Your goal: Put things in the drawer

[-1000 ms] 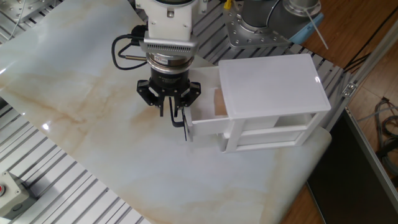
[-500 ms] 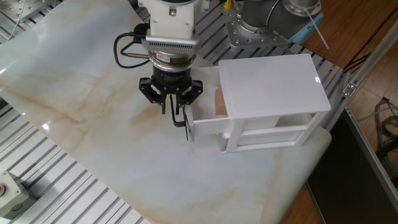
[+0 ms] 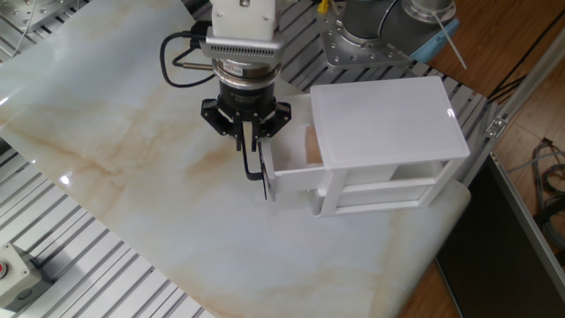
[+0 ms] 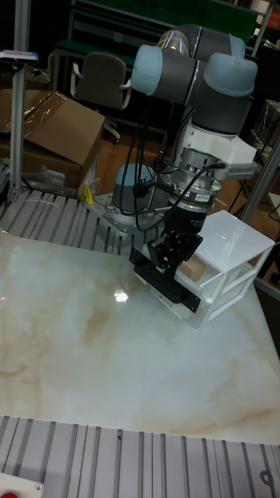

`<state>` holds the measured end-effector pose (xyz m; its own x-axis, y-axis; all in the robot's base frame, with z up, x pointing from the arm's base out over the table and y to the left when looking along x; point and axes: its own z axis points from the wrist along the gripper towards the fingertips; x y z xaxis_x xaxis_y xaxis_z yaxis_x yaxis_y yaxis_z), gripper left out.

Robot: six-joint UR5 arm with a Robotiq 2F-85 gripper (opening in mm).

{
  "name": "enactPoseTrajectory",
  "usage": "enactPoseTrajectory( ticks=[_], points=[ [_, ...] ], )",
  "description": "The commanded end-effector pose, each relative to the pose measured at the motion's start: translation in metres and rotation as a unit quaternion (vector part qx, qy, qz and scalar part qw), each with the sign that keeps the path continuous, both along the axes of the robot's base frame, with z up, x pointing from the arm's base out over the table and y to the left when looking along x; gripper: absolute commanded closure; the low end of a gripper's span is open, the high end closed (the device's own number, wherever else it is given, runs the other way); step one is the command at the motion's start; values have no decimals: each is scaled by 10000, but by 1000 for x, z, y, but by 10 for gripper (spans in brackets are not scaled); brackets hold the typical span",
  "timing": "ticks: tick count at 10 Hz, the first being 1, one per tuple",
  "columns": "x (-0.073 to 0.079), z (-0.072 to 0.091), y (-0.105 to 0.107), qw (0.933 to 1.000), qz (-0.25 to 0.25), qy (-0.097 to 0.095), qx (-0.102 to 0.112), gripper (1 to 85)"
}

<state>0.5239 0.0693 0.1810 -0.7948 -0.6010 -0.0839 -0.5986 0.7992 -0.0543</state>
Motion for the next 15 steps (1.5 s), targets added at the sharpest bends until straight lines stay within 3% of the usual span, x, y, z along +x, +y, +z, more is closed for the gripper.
enactPoseTrajectory(
  ticks=[1, 2, 4, 5, 13, 15],
  points=[
    [0, 17, -6, 9998, -152, 49, -109, 767],
    [6, 17, -10, 9998, -120, -35, -165, 847],
    [21, 13, -16, 9993, -8, -241, -276, 847],
    [28, 9, -14, 9992, 15, -332, -210, 847],
    [42, -16, -7, 9984, 86, -554, -54, 847],
    [38, -23, 2, 9984, 9, -555, 126, 847]
  ],
)
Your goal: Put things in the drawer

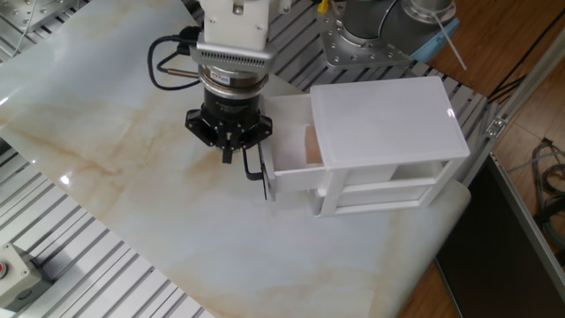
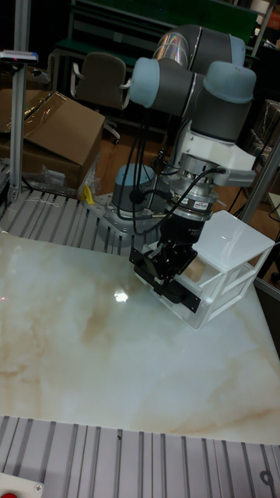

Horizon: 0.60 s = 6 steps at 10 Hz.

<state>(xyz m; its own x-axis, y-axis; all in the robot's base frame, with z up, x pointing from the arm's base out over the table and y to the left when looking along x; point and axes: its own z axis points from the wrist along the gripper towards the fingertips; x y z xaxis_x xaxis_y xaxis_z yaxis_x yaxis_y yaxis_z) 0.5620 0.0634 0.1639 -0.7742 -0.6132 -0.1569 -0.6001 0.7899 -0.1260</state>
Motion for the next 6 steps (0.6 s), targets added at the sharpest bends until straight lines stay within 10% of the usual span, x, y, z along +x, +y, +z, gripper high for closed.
enactPoseTrajectory(
  ticks=[1, 6],
  points=[
    [-2, -11, 8, 9998, -11, -33, 207, 847],
    [-29, -18, 17, 9993, -30, 274, 249, 847]
  ],
)
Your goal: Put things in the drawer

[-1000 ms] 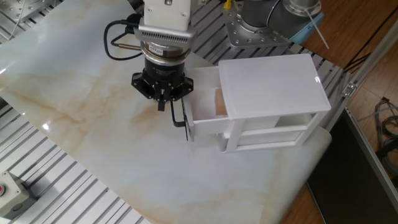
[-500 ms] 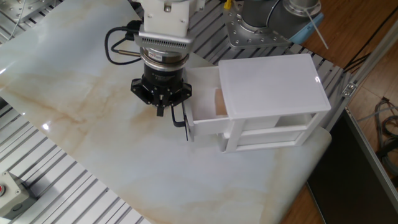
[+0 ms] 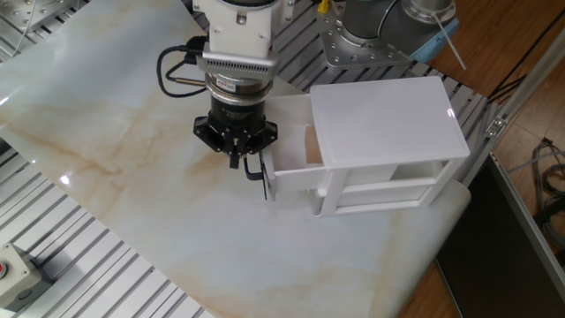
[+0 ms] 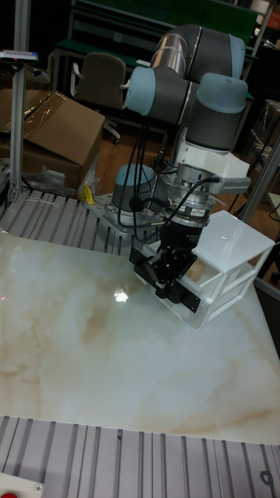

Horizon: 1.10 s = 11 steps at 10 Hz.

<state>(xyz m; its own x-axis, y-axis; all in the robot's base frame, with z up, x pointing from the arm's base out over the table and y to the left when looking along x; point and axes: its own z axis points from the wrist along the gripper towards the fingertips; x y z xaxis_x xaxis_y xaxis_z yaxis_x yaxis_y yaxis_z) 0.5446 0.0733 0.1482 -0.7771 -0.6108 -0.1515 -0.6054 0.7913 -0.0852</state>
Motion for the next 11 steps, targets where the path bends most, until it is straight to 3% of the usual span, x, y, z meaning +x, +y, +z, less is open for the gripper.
enactPoseTrajectory(
  ticks=[1, 6, 11],
  points=[
    [-16, -1, 8, 9998, -72, 173, 116, 847],
    [-32, 2, 12, 9989, -271, 333, 175, 847],
    [-47, 4, 21, 9980, -460, 378, 201, 847]
  ],
)
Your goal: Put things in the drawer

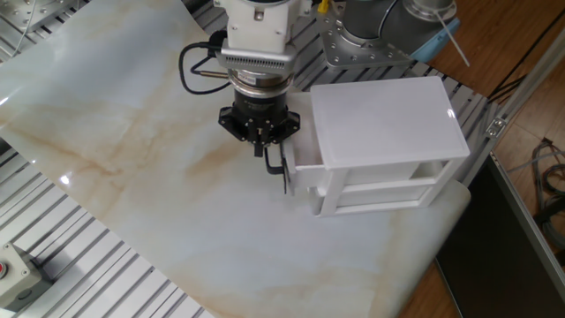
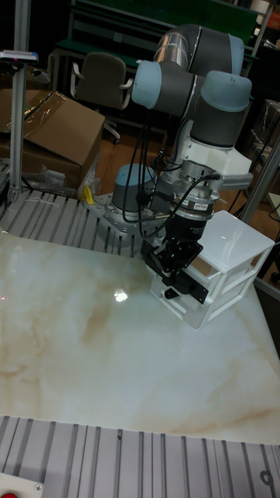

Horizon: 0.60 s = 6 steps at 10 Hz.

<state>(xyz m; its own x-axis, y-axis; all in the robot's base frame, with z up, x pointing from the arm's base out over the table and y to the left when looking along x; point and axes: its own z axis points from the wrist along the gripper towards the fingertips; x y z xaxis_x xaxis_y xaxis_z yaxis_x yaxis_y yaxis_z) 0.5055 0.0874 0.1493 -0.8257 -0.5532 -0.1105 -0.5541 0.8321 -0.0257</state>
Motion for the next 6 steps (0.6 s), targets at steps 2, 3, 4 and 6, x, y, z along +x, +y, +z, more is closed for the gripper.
enactPoseTrajectory(
  ticks=[2, 3, 4, 6],
  points=[
    [-15, 2, 11, 9998, -192, 36, 77, 847],
    [-17, 0, 13, 9997, -222, 37, 81, 847],
    [-18, -1, 13, 9997, -237, 37, 59, 847],
    [-22, -2, 16, 9995, -306, 39, 59, 847]
  ],
)
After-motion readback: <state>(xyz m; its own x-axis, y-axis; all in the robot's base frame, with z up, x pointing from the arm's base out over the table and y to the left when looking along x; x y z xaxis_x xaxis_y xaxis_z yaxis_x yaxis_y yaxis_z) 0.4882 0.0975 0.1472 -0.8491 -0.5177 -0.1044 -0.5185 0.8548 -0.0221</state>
